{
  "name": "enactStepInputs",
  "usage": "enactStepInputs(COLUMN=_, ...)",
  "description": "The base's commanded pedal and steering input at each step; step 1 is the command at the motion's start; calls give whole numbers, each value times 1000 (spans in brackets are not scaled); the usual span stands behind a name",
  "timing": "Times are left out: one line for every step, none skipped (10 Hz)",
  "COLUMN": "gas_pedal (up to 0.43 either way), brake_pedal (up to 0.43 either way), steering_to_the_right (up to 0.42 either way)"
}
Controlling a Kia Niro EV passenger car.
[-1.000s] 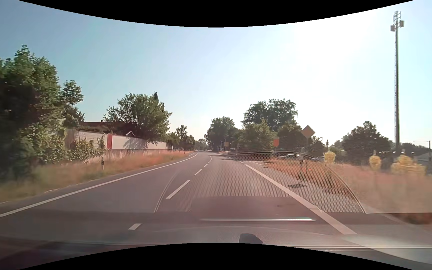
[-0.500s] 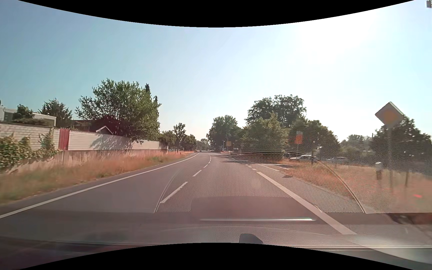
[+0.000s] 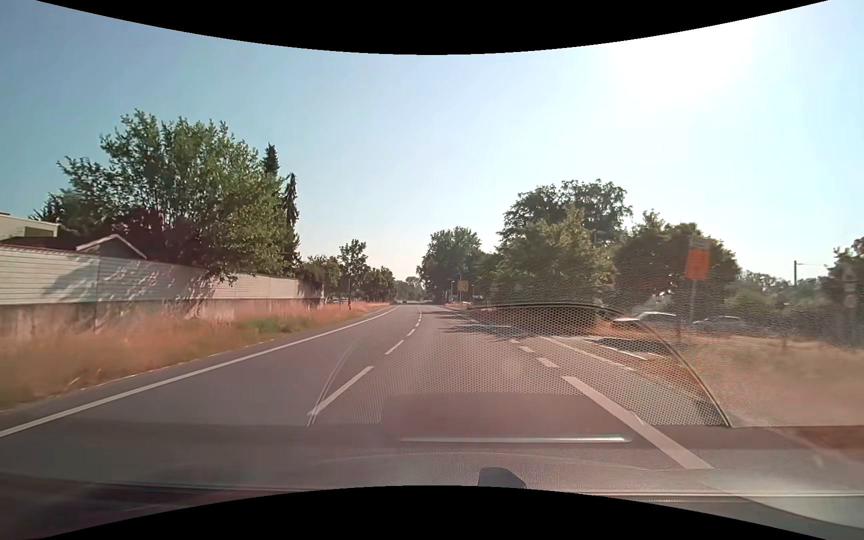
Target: Follow the waypoints while adhering to traffic rules and regulations
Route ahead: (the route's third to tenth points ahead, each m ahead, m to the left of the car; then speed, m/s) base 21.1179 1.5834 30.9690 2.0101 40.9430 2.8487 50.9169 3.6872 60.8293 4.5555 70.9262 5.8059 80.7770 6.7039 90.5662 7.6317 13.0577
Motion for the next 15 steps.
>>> enactStepInputs(gas_pedal=28, brake_pedal=0, steering_to_the_right=-11)
enactStepInputs(gas_pedal=28, brake_pedal=0, steering_to_the_right=-11)
enactStepInputs(gas_pedal=28, brake_pedal=0, steering_to_the_right=-11)
enactStepInputs(gas_pedal=28, brake_pedal=0, steering_to_the_right=-11)
enactStepInputs(gas_pedal=28, brake_pedal=0, steering_to_the_right=-11)
enactStepInputs(gas_pedal=28, brake_pedal=0, steering_to_the_right=-11)
enactStepInputs(gas_pedal=28, brake_pedal=0, steering_to_the_right=-11)
enactStepInputs(gas_pedal=28, brake_pedal=0, steering_to_the_right=-11)
enactStepInputs(gas_pedal=28, brake_pedal=0, steering_to_the_right=-11)
enactStepInputs(gas_pedal=28, brake_pedal=0, steering_to_the_right=-10)
enactStepInputs(gas_pedal=28, brake_pedal=0, steering_to_the_right=-10)
enactStepInputs(gas_pedal=28, brake_pedal=0, steering_to_the_right=-10)
enactStepInputs(gas_pedal=28, brake_pedal=0, steering_to_the_right=-10)
enactStepInputs(gas_pedal=28, brake_pedal=0, steering_to_the_right=-10)
enactStepInputs(gas_pedal=28, brake_pedal=0, steering_to_the_right=-10)
